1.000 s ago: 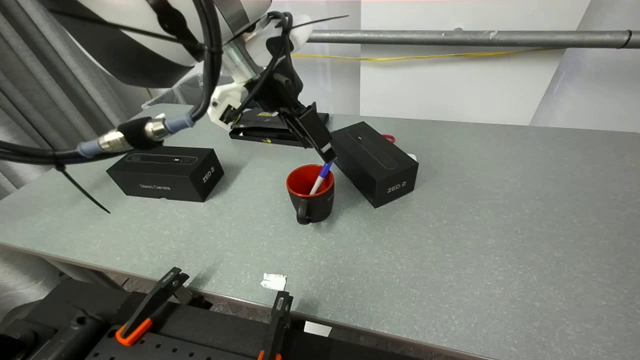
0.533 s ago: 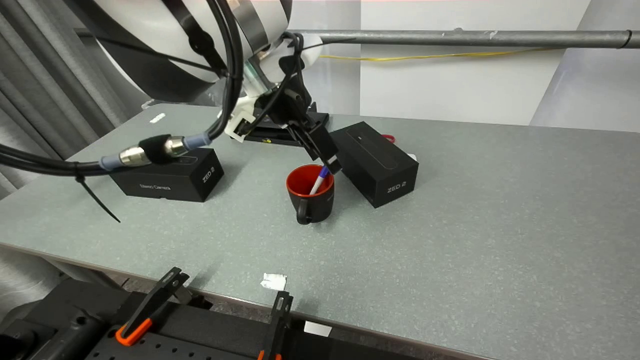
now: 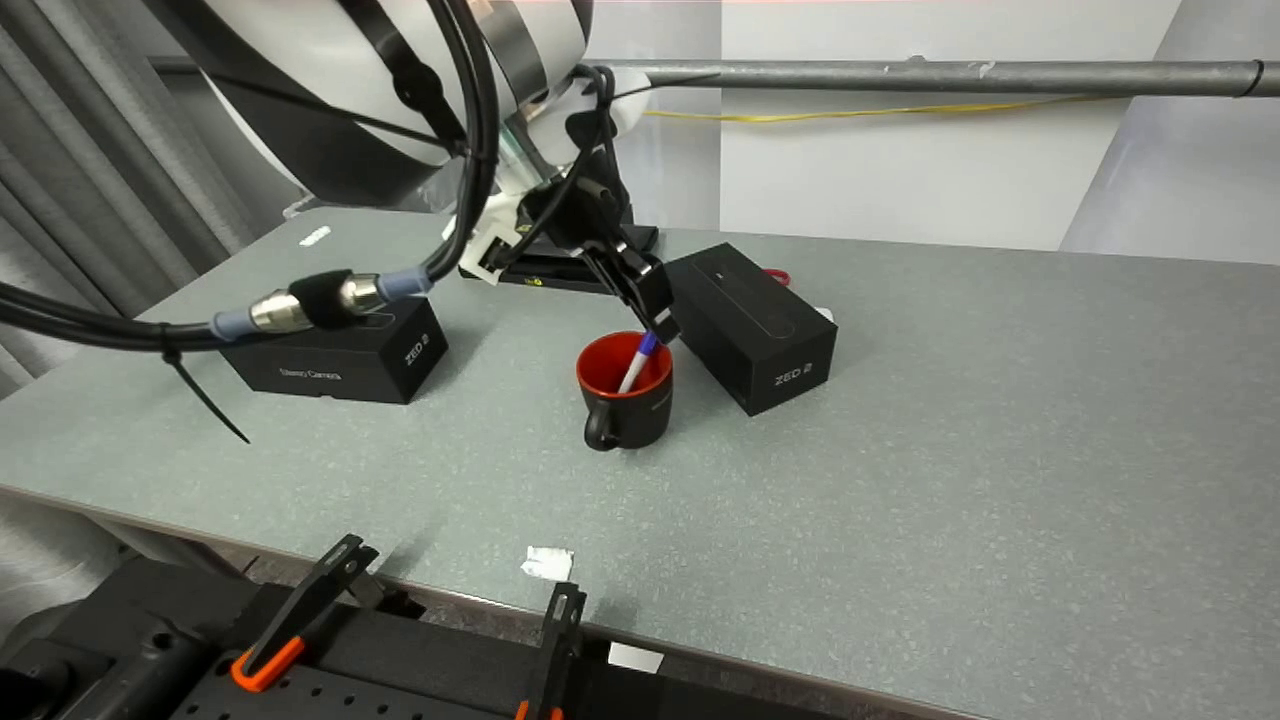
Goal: Put the sharpie on the table
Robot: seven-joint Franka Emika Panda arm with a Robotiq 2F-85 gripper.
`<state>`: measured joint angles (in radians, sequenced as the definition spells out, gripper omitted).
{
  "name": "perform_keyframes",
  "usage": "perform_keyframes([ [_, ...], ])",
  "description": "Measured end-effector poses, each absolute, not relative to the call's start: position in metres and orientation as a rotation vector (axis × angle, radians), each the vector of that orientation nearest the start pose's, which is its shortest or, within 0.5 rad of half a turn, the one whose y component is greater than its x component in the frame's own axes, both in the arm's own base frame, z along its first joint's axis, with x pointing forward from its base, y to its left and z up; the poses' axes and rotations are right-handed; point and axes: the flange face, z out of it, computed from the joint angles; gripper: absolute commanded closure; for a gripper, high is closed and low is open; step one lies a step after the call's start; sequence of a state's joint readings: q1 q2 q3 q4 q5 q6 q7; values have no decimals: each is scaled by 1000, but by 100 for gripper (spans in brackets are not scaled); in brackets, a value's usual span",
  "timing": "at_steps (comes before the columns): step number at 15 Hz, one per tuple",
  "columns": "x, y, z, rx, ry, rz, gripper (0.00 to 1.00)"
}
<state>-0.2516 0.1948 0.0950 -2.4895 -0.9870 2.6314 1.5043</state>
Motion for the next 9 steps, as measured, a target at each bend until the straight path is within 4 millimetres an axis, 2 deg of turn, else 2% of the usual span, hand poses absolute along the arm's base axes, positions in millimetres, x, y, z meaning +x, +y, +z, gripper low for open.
perform_keyframes([
  [2, 456, -51, 204, -3215, 1317, -421, 96],
  [5, 452, -51, 215, -3207, 1327, -448, 96],
  [9, 428, -36, 254, -3196, 1285, -545, 96],
])
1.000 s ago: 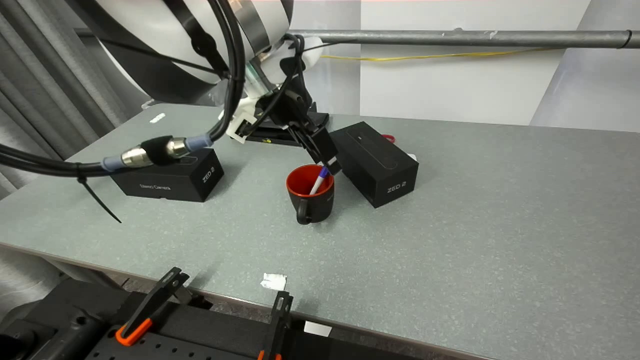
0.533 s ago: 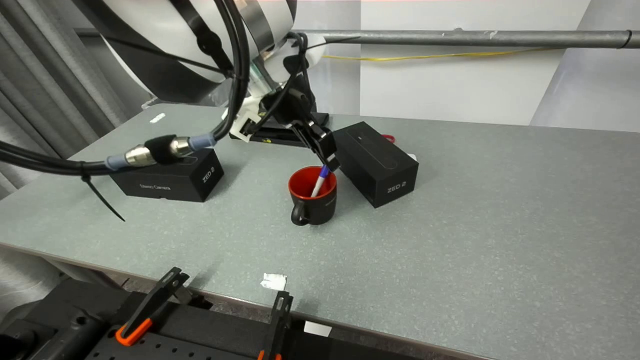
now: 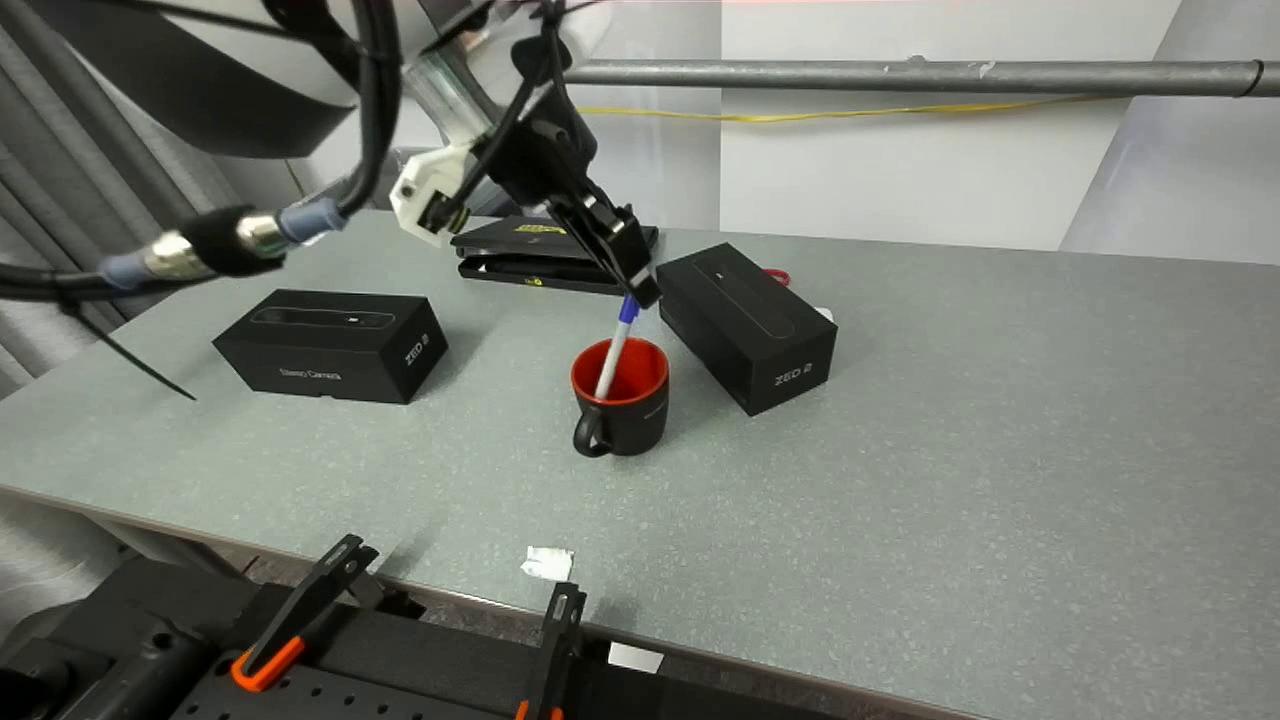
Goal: Put the sharpie on the table
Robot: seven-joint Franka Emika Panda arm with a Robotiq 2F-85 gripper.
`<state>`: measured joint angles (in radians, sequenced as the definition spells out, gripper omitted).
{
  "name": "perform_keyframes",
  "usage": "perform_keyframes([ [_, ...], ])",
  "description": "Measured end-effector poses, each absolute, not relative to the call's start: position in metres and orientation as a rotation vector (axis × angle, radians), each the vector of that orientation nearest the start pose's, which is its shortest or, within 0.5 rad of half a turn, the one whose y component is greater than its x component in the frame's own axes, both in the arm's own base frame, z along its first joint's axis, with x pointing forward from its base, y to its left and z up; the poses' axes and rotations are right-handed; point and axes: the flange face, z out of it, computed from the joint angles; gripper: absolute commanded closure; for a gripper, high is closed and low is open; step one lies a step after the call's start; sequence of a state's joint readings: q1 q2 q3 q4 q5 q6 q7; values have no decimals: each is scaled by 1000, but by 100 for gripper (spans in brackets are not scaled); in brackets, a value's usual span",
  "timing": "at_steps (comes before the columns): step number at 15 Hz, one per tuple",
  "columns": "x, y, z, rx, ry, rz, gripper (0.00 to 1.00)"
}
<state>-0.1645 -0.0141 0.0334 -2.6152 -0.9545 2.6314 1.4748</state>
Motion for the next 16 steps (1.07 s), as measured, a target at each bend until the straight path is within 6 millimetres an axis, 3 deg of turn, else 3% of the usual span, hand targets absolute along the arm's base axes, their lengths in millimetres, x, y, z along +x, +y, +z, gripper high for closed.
perform_keyframes([
  [7, 390, 16, 338, -3140, 1054, -780, 96],
  [9, 390, 37, 347, -3144, 949, -778, 96],
  [12, 399, 67, 334, -3171, 796, -648, 96],
  [16, 431, 85, 288, -3235, 658, -425, 96],
])
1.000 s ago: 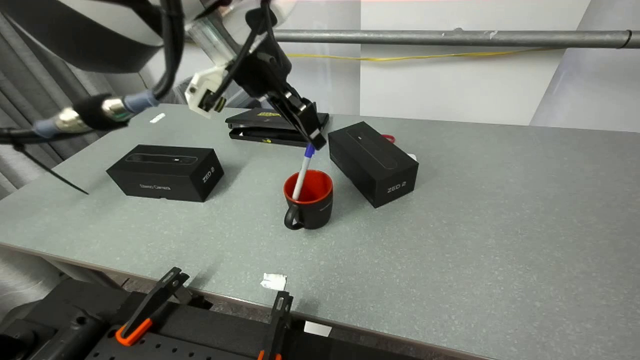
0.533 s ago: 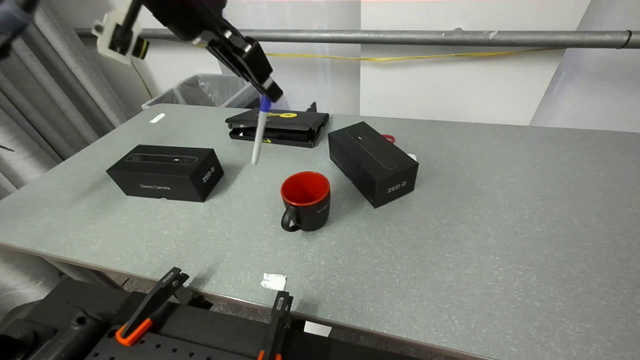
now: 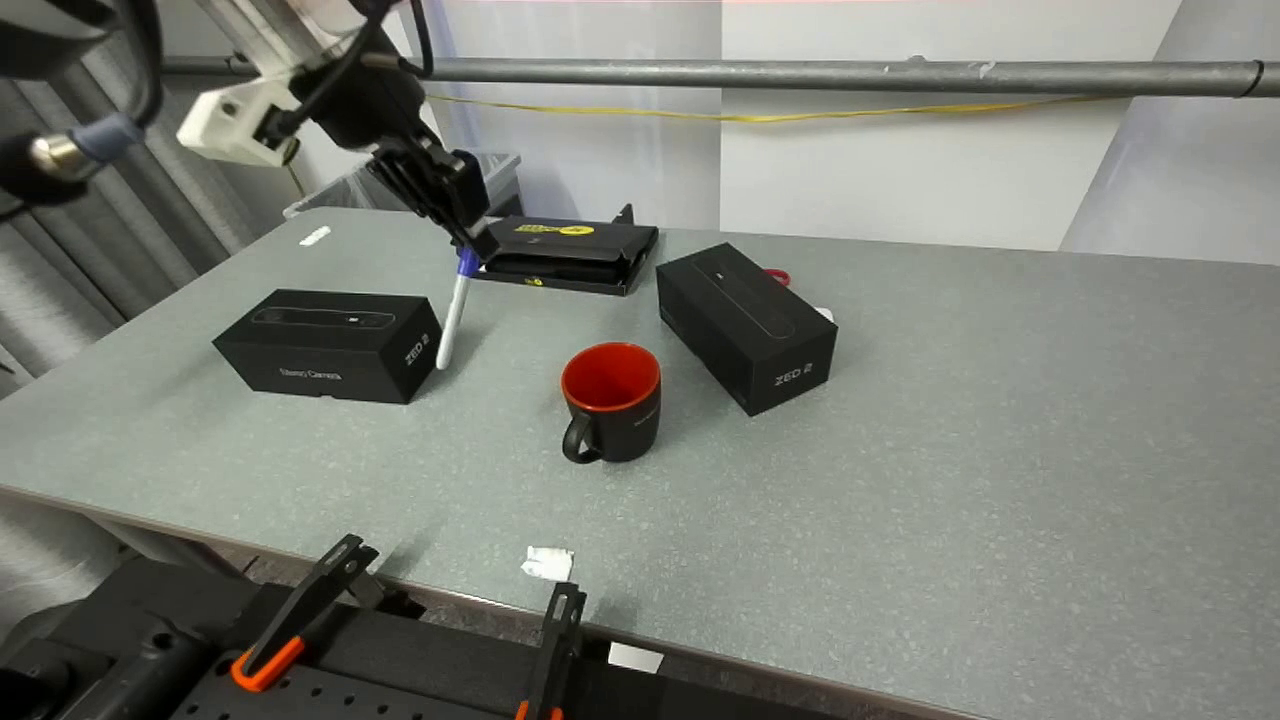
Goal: Put the sharpie on the table
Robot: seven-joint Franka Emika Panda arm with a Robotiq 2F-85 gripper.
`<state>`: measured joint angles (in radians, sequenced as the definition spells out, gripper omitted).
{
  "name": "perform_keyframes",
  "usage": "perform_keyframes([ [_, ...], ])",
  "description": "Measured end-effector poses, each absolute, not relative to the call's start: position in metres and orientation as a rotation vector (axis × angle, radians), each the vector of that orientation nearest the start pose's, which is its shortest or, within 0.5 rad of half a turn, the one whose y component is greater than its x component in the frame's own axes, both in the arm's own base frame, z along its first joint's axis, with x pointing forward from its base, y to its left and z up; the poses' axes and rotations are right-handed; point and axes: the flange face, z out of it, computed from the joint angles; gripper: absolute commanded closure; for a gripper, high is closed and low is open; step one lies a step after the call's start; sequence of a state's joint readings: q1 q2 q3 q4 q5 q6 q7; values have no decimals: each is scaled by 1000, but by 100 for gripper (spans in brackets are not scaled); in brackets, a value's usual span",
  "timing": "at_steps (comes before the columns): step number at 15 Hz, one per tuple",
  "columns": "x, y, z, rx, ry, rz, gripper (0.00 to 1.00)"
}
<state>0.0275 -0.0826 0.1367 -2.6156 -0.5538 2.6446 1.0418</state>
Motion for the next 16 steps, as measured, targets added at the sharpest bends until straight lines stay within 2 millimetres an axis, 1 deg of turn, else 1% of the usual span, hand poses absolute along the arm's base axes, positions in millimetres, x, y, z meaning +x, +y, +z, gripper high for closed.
perform_keyframes([
  [2, 449, 85, 262, -3254, 615, -315, 96],
  [5, 476, 77, 230, -3273, 582, -187, 96],
  [7, 491, 71, 213, -3303, 589, -123, 96],
  [10, 509, 67, 195, -3355, 602, -57, 96],
  [11, 513, 68, 191, -3374, 596, -43, 78],
  [12, 517, 68, 187, -3394, 586, -34, 57],
  [16, 527, 73, 178, -3447, 546, -25, 28],
])
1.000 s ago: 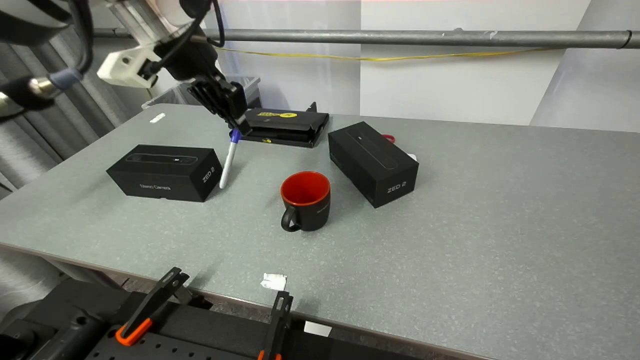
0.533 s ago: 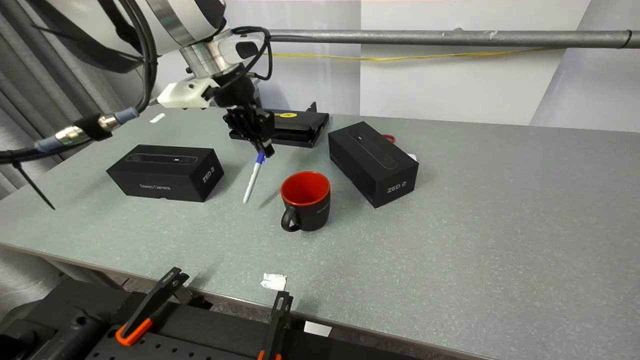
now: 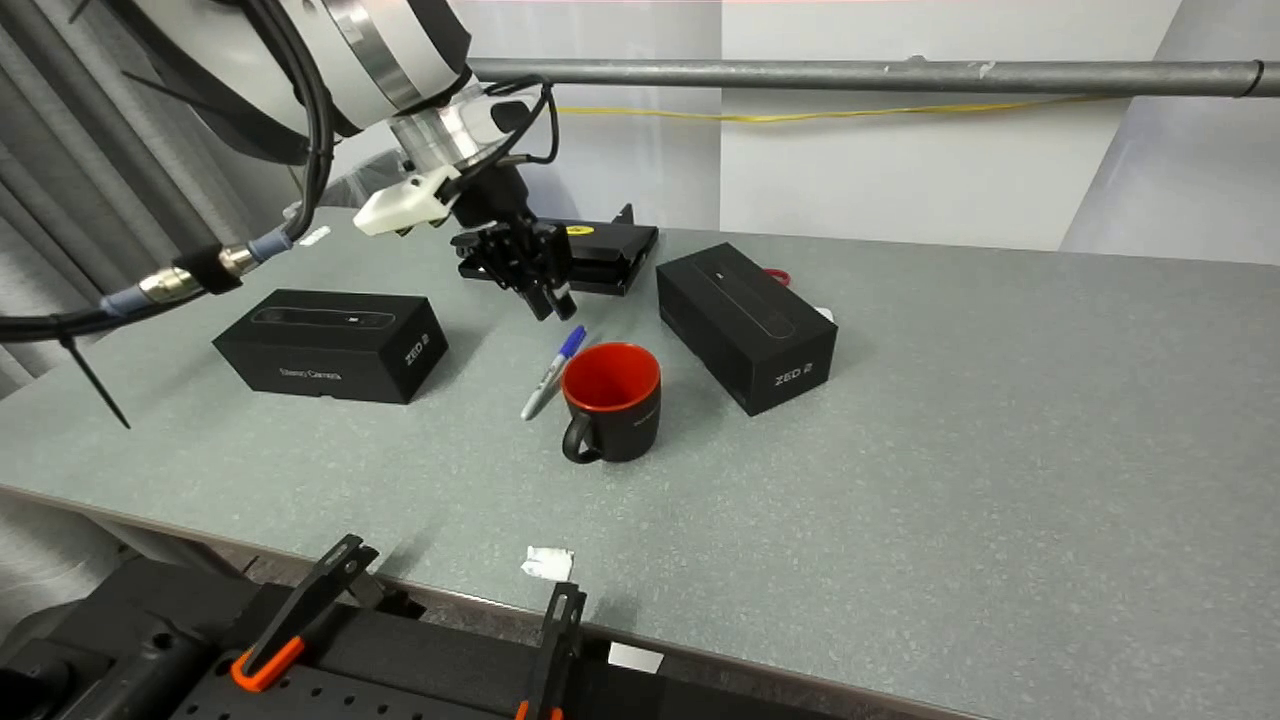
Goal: Put the sharpie on the table
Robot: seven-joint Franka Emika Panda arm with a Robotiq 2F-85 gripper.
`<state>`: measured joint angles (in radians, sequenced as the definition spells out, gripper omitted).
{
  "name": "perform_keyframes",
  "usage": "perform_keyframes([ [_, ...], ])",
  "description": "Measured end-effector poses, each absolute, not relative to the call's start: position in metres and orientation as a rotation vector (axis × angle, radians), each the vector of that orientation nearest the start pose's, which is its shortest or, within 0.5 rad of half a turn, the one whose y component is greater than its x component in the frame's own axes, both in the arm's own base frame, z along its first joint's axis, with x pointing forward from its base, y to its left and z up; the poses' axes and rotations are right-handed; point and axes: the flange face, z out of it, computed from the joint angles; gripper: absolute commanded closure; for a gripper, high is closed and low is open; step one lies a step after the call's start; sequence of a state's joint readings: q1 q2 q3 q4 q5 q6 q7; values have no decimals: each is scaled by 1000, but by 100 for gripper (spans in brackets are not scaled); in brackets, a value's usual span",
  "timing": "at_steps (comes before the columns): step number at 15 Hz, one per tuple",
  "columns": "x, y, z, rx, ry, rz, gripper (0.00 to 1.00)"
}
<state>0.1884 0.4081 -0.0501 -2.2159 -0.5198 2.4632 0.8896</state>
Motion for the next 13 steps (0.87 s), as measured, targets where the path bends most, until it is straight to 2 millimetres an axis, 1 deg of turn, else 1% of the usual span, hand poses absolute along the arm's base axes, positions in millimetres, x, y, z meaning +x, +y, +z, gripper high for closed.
perform_keyframes([
  [3, 532, 75, 176, -3474, 515, -38, 4],
  [4, 533, 76, 176, -3480, 506, -44, 0],
  [13, 536, 76, 175, -3495, 485, -60, 0],
])
